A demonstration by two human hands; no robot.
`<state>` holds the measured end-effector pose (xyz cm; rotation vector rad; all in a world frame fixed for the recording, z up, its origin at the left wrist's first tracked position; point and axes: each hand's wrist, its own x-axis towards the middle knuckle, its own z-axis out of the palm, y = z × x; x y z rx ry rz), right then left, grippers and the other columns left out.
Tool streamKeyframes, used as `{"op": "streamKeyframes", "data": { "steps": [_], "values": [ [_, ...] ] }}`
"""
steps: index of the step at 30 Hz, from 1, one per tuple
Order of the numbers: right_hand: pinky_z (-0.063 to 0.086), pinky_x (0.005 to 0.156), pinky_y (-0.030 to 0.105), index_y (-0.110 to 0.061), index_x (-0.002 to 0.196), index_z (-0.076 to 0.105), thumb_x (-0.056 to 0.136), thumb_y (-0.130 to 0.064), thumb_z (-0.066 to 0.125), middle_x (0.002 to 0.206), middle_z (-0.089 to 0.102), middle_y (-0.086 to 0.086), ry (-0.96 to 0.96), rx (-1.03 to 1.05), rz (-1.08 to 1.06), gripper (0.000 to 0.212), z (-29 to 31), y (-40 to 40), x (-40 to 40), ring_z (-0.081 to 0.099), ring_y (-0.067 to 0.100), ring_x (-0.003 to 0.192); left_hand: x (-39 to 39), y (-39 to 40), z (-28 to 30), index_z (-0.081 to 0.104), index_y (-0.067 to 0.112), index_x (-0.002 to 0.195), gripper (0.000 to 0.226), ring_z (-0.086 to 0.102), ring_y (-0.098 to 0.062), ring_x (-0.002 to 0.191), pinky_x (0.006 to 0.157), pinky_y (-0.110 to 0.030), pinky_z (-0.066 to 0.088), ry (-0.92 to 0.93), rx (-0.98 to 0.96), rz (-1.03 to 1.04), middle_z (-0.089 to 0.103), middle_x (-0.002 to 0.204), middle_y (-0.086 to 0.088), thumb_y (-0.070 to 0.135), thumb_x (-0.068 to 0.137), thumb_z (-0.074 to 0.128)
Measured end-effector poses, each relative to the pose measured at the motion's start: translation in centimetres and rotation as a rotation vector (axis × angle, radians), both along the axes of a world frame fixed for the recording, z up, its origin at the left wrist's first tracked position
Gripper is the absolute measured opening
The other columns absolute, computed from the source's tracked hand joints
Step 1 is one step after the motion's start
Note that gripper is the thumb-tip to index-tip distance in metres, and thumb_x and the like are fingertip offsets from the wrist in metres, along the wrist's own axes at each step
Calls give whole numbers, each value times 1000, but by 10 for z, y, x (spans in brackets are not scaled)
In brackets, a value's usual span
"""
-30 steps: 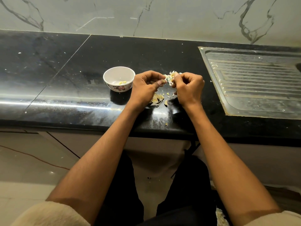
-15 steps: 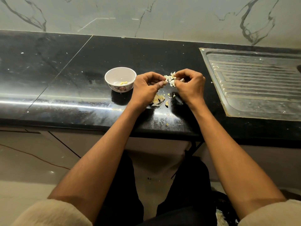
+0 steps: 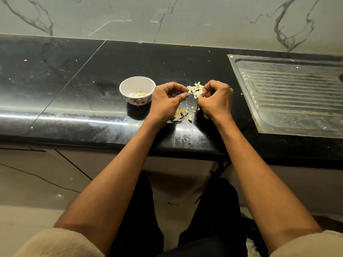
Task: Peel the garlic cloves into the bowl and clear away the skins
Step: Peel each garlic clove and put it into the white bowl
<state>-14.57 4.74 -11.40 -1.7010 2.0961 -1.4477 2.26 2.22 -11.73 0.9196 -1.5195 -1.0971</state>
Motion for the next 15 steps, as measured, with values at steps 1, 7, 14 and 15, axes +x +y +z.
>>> {"op": "streamKeyframes", "data": {
  "steps": [1, 7, 14, 15],
  "values": [
    [56, 58, 38, -23, 73, 73, 66, -9, 64, 70, 65, -7, -1, 17, 7, 18, 0, 0, 0, 62, 15, 64, 0, 0, 0, 76, 3, 96, 10, 73, -14, 83, 72, -19, 53, 1, -2, 4, 78, 90, -11, 0, 87, 77],
    [60, 71, 35, -26, 96, 83, 82, -24, 72, 92, 78, -8, -69, -77, 64, 19, 5, 5, 6, 68, 7, 71, 0, 0, -1, 74, -3, 95, 15, 71, -15, 75, 68, -19, 53, 44, 3, 48, 77, 86, -17, 2, 83, 82],
    [56, 60, 28, -17, 86, 82, 78, -23, 82, 79, 74, -5, 7, -234, 225, 10, 5, 21, 18, 67, 11, 64, 2, 0, -1, 76, 0, 94, 10, 72, -14, 74, 68, -20, 54, 51, -25, 36, 77, 84, -11, -1, 85, 79],
    [56, 60, 29, -16, 87, 82, 78, -24, 83, 80, 74, -5, 6, -240, 227, 12, 5, 21, 18, 67, 12, 65, 2, 0, 0, 76, 3, 93, 9, 72, -14, 76, 68, -21, 54, 47, -25, 25, 78, 85, -11, -1, 85, 78]
  ]
}}
